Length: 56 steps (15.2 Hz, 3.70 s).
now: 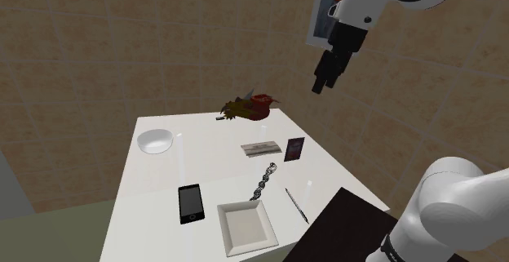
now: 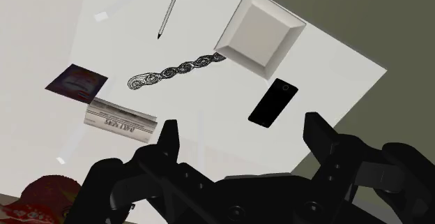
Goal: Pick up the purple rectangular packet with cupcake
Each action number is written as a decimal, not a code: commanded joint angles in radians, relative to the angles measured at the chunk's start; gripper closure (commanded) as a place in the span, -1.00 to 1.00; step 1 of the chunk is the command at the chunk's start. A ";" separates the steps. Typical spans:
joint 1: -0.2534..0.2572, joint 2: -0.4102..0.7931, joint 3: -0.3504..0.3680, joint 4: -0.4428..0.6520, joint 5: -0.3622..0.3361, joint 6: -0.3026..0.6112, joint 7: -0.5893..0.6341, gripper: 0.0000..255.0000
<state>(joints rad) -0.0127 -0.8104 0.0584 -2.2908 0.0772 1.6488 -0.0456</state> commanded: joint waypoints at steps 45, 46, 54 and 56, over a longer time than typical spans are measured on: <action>-0.052 1.324 -0.504 0.373 0.209 0.721 -1.721 -1.00; -0.055 1.334 -0.500 0.373 0.214 0.730 -1.724 -1.00; -0.074 1.389 -0.476 0.375 0.245 0.781 -1.744 1.00; -0.074 1.389 -0.476 0.374 0.245 0.782 -1.744 1.00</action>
<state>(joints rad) -0.0861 0.5780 -0.4179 -1.9171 0.3219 2.4297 -1.7892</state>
